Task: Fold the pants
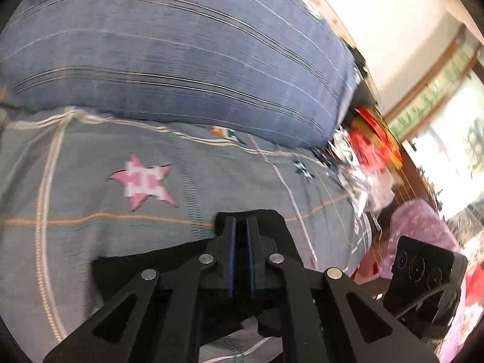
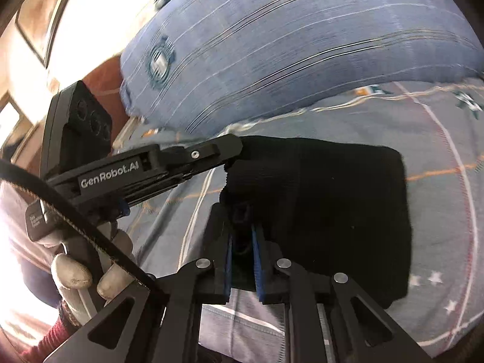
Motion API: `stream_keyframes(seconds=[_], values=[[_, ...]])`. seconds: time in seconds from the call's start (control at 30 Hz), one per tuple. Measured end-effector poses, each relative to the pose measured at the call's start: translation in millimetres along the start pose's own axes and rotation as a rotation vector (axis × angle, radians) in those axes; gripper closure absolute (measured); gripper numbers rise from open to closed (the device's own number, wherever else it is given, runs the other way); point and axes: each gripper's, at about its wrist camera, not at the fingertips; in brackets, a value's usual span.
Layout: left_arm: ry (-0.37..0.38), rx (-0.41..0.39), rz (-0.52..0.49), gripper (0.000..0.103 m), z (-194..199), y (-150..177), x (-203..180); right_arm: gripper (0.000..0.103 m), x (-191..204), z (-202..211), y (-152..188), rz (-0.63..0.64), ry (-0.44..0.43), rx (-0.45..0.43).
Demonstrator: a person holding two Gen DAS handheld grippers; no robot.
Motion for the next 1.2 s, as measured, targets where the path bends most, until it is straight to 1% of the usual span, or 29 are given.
stream_keyframes(seconds=[0.07,0.2,0.33,0.47,0.57,0.7,0.83,0.9,0.93,0.97,1.03,1.07,1.13,1.2], values=[[-0.007,-0.005,0.036,0.097,5,2,18,0.090,13,-20,-1,0.033,0.007,0.038],[-0.017,-0.003,0.109,0.097,10,11,49,0.090,25,-50,4,0.060,0.019,0.098],[-0.002,-0.007,0.183,0.097,14,24,74,0.090,35,-73,13,0.091,0.030,0.141],[0.025,-0.009,0.257,0.097,16,33,91,0.090,45,-84,18,0.131,0.046,0.168],[0.042,-0.030,0.273,0.097,25,37,94,0.090,53,-80,19,0.159,0.046,0.161],[0.023,-0.061,0.276,0.097,32,37,98,0.090,65,-77,17,0.196,0.033,0.161],[0.022,-0.056,0.343,0.097,31,43,116,0.090,65,-93,22,0.193,0.029,0.190],[0.015,-0.058,0.363,0.097,32,48,123,0.090,65,-101,26,0.181,0.006,0.206],[0.007,-0.058,0.375,0.097,32,50,127,0.094,65,-105,29,0.175,-0.013,0.216],[-0.009,-0.056,0.394,0.097,31,53,132,0.099,67,-110,33,0.167,-0.057,0.240],[-0.024,-0.045,0.424,0.097,31,56,139,0.100,67,-123,40,0.143,-0.111,0.290],[-0.026,-0.042,0.433,0.097,32,58,142,0.099,66,-129,45,0.135,-0.106,0.301],[-0.029,-0.057,0.431,0.097,43,61,141,0.099,64,-126,50,0.116,-0.128,0.299],[-0.040,-0.083,0.409,0.097,58,61,137,0.097,61,-110,54,0.103,-0.164,0.282]])
Point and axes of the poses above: each gripper's, at about its wrist camera, not at the fingertips, and z roughly against the way its jaws point, x to its left, y to its underside, and after that the axes turned 5 degrees about -y, right-handed
